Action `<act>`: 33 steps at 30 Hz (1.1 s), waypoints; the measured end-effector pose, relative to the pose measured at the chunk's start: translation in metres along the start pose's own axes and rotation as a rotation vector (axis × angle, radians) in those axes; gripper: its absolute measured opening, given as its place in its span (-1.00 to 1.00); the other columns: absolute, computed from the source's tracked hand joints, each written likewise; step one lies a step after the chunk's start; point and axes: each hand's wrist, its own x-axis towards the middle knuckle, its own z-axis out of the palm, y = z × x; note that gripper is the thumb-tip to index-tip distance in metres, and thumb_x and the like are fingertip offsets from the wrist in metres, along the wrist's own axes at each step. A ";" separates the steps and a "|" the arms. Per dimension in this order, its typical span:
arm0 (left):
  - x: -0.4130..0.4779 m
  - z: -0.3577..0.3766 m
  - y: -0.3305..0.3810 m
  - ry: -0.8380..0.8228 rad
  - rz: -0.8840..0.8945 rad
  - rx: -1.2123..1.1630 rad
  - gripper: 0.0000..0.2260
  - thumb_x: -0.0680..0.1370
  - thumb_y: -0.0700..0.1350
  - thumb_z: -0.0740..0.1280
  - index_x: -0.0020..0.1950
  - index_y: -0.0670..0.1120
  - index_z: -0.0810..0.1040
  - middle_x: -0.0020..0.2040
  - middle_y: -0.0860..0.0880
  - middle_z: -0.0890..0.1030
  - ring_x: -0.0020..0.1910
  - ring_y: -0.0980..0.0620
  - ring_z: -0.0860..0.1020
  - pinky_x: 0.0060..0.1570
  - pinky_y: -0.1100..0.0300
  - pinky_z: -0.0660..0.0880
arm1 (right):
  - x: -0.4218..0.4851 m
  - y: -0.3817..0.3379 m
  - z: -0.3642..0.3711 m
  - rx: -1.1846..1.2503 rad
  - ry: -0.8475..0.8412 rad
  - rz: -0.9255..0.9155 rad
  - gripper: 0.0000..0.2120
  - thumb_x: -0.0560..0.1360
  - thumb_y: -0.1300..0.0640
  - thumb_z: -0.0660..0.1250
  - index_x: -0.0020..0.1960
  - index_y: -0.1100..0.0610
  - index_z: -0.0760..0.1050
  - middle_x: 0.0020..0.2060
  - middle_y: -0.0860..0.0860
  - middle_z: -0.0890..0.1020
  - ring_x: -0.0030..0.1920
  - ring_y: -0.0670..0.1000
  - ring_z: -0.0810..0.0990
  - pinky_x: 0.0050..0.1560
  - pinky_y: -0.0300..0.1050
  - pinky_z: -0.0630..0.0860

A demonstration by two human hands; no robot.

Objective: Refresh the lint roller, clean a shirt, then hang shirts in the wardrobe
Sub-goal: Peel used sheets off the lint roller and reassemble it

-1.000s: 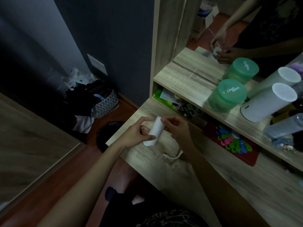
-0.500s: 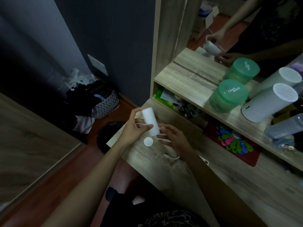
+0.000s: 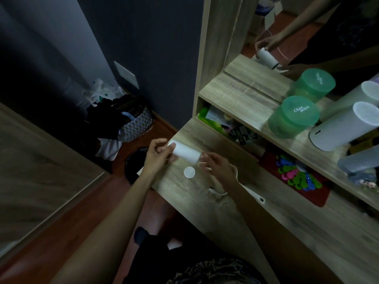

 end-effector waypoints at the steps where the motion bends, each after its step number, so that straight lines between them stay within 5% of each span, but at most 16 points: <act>1: 0.001 -0.005 -0.003 0.020 -0.010 -0.019 -0.67 0.52 -0.17 0.40 0.25 -0.12 0.43 -0.26 0.02 0.62 -0.35 0.18 0.62 -0.04 0.04 0.58 | 0.002 0.006 0.002 -0.202 0.026 -0.074 -0.79 0.57 0.15 0.26 0.15 0.21 0.53 0.00 0.08 0.63 -0.02 -0.01 0.61 0.01 -0.23 0.52; 3: 0.003 -0.014 -0.009 0.037 -0.020 -0.044 -0.61 0.53 -0.17 0.39 0.33 -0.08 0.41 -0.35 0.10 0.64 -0.29 0.12 0.62 0.01 0.03 0.58 | 0.007 0.016 0.006 -0.644 -0.015 -0.296 -0.86 0.55 0.16 0.28 0.05 0.17 0.55 -0.06 0.08 0.62 -0.04 -0.01 0.56 0.01 -0.17 0.45; 5: 0.003 -0.020 -0.012 0.052 -0.043 -0.075 -0.59 0.54 -0.16 0.39 0.37 -0.08 0.42 -0.31 0.07 0.64 -0.21 0.03 0.60 0.05 0.04 0.59 | 0.011 0.022 0.015 -0.939 -0.153 -0.373 -0.72 0.48 0.05 0.34 0.14 0.12 0.51 0.02 0.08 0.56 0.02 0.00 0.51 0.03 -0.08 0.46; 8: 0.002 -0.023 -0.013 0.062 -0.075 -0.113 -0.63 0.53 -0.14 0.40 0.33 -0.04 0.49 -0.08 -0.10 0.59 -0.18 -0.01 0.61 0.03 0.07 0.61 | 0.015 0.023 0.024 -1.027 -0.196 -0.336 -0.48 0.41 -0.03 0.39 0.33 0.05 0.39 0.16 0.04 0.42 0.08 0.00 0.47 0.07 -0.09 0.47; 13: 0.003 -0.024 -0.011 0.062 -0.067 -0.118 -0.73 0.54 -0.13 0.38 0.24 0.00 0.57 0.03 -0.12 0.61 -0.20 0.02 0.59 0.01 0.09 0.61 | 0.017 0.020 0.024 -1.079 -0.215 -0.383 -0.64 0.45 0.04 0.35 0.21 0.10 0.43 0.13 0.04 0.44 0.00 0.02 0.52 -0.03 -0.14 0.47; 15: 0.004 -0.024 -0.009 0.080 -0.066 -0.131 -0.76 0.55 -0.13 0.37 0.22 -0.01 0.58 0.01 -0.07 0.62 -0.24 0.05 0.59 -0.07 0.14 0.59 | 0.017 0.021 0.024 -0.917 -0.156 -0.306 -0.70 0.41 0.06 0.40 0.10 0.12 0.47 0.05 0.04 0.52 -0.03 0.01 0.55 0.02 -0.06 0.53; 17: 0.006 -0.022 -0.007 0.096 -0.070 -0.173 -0.78 0.56 -0.15 0.35 0.20 -0.04 0.58 0.03 -0.06 0.62 -0.21 0.10 0.63 -0.10 0.17 0.60 | 0.010 0.012 0.022 -0.462 -0.034 -0.133 -0.81 0.43 0.11 0.43 0.01 0.11 0.52 -0.06 0.04 0.61 -0.02 0.03 0.60 0.00 -0.09 0.58; 19: 0.008 -0.021 -0.007 0.106 -0.082 -0.205 -0.78 0.56 -0.16 0.35 0.21 -0.07 0.58 0.05 -0.05 0.61 -0.14 0.11 0.64 -0.09 0.17 0.61 | 0.003 -0.002 0.019 0.066 -0.022 0.057 -0.83 0.45 0.18 0.42 0.04 0.13 0.54 -0.03 0.10 0.63 0.03 0.08 0.63 0.02 -0.05 0.61; 21: 0.008 -0.018 -0.006 0.100 -0.091 -0.221 -0.75 0.56 -0.15 0.35 0.24 -0.09 0.57 0.05 -0.03 0.61 -0.15 0.14 0.65 -0.06 0.16 0.60 | 0.000 -0.013 0.015 0.329 -0.018 0.081 -0.74 0.45 0.20 0.41 0.13 0.17 0.52 0.05 0.13 0.62 0.08 0.10 0.63 0.06 0.02 0.60; 33: 0.004 -0.005 -0.007 0.042 -0.074 -0.170 -0.81 0.55 -0.11 0.37 0.15 0.02 0.60 0.09 -0.11 0.63 -0.19 0.10 0.65 -0.18 0.24 0.61 | -0.004 -0.028 0.018 0.228 -0.013 -0.004 -0.69 0.46 0.24 0.40 0.18 0.09 0.52 0.10 0.06 0.62 0.08 -0.02 0.62 -0.01 -0.10 0.62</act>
